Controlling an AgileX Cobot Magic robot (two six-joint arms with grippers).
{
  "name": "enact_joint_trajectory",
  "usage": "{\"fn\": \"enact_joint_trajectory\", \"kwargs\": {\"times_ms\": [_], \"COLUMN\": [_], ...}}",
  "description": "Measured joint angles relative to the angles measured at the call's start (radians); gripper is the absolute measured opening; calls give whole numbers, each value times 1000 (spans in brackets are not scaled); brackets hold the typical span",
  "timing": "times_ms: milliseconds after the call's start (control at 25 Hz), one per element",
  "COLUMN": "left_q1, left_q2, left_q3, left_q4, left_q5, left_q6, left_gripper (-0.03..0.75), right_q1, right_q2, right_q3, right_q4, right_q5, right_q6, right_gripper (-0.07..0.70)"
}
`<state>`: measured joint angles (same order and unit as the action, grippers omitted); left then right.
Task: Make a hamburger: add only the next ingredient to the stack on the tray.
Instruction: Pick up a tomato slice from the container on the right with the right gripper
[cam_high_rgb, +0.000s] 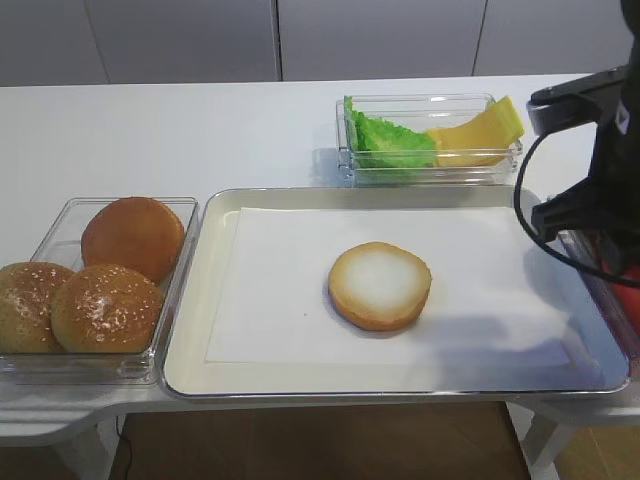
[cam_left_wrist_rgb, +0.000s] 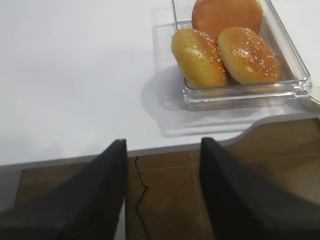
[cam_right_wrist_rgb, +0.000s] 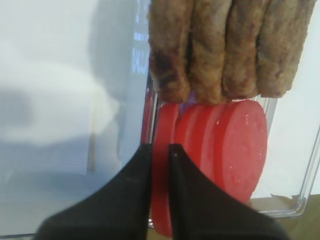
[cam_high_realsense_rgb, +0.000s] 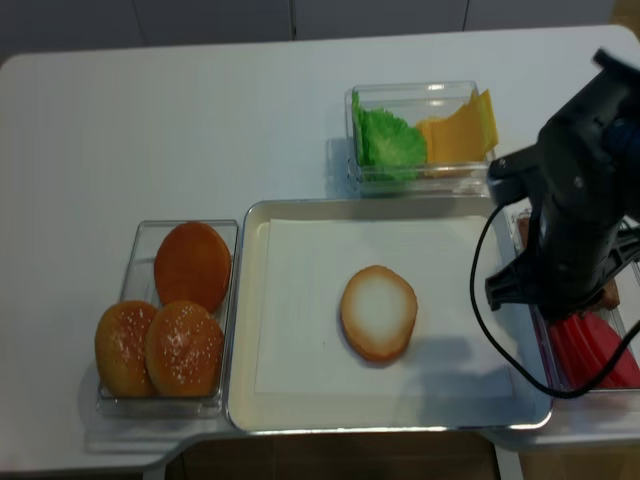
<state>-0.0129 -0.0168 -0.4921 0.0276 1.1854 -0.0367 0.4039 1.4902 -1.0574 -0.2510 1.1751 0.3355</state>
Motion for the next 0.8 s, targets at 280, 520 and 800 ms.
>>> {"fn": "enact_joint_trajectory", "kwargs": {"times_ms": [280,520,800], "left_q1": [0,0,0], "left_q2": [0,0,0], "left_q3": [0,0,0], "left_q4": [0,0,0], "left_q5": [0,0,0], "left_q6": [0,0,0], "left_gripper": [349,349,349], "right_q1": [0,0,0], "right_q2": [-93,-152,-221], "right_q3": [-2,-2,-6], "right_q4": [8,17,41], "right_q5": [10,13,19], "right_q6": [-6,-6,-11], "right_gripper": [60,59,59]}}
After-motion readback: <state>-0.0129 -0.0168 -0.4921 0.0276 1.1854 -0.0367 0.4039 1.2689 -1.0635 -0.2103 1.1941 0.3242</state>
